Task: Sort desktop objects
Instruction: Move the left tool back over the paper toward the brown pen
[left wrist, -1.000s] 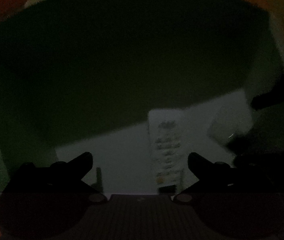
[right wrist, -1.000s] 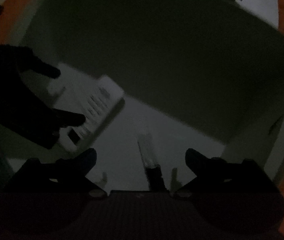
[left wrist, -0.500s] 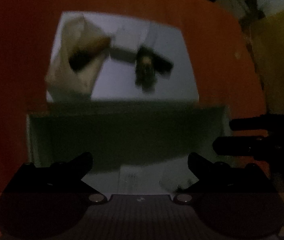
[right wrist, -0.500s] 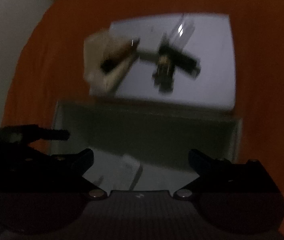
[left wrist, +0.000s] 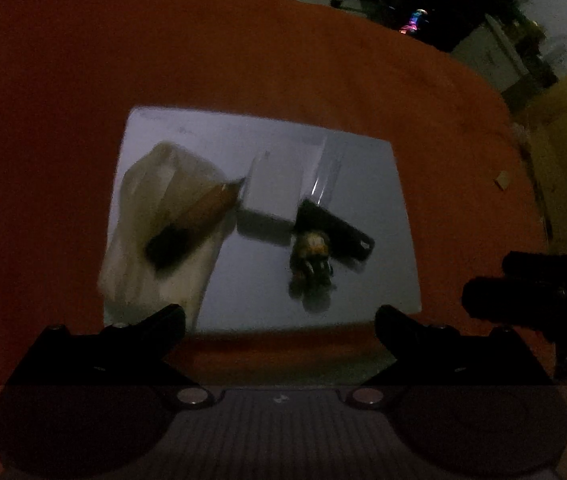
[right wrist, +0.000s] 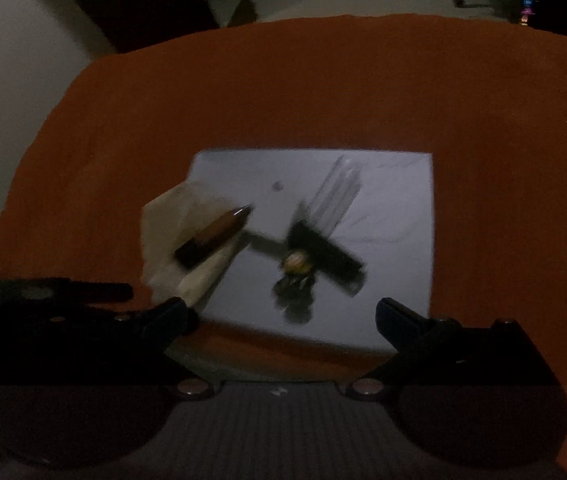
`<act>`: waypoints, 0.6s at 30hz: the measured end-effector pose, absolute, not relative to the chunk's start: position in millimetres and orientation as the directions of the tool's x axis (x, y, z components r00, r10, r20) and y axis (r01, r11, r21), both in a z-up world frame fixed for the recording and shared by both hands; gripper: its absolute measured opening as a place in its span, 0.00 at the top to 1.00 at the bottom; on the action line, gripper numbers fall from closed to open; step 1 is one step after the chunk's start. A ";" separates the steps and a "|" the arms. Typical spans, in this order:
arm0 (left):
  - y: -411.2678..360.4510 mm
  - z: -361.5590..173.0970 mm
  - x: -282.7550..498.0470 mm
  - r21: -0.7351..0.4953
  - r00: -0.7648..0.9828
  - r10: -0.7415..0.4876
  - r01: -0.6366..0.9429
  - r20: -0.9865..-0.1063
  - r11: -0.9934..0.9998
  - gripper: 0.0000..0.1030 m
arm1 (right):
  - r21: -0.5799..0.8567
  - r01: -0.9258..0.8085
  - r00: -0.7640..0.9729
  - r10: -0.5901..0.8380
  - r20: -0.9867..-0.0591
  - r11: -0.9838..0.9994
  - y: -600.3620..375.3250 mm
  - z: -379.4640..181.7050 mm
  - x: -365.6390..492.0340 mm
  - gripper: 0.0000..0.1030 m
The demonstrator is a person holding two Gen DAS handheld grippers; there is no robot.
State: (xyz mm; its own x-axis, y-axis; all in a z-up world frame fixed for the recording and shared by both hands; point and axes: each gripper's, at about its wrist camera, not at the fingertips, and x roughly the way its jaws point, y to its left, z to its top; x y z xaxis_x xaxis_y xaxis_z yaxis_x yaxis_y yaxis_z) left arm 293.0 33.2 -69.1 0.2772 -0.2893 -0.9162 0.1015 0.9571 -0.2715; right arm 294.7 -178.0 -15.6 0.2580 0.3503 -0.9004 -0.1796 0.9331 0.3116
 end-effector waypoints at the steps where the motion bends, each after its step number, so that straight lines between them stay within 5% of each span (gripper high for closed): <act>1: 32.7 -70.5 297.4 -0.250 0.298 -0.277 0.125 -0.913 0.960 0.00 | 0.302 -0.172 0.262 0.339 -0.904 0.938 -178.9 -20.3 300.8 0.00; 6: 34.2 -83.5 317.0 -0.118 0.397 -0.205 0.232 -0.895 0.966 0.00 | 0.226 -0.147 0.276 0.260 -0.925 0.963 -183.1 -41.4 325.9 0.00; 10: 37.4 -102.0 332.1 -0.126 0.369 -0.248 0.323 -0.896 0.938 0.00 | 0.172 -0.181 0.290 0.219 -0.931 0.968 -180.2 -59.7 344.9 0.00; 18: 34.8 -131.1 348.4 0.022 0.371 -0.154 0.429 -0.916 0.903 0.01 | 0.019 -0.432 0.346 0.185 -0.920 0.902 -151.2 -96.3 364.2 0.05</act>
State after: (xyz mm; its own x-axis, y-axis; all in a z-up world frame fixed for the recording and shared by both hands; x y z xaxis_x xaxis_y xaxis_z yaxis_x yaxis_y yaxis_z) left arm 348.4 34.8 -131.1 0.3706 -0.1540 -0.9160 0.4290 0.9030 0.0218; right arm 364.2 -151.2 -96.3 0.3458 0.1850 -0.9199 -0.4317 0.9018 0.0191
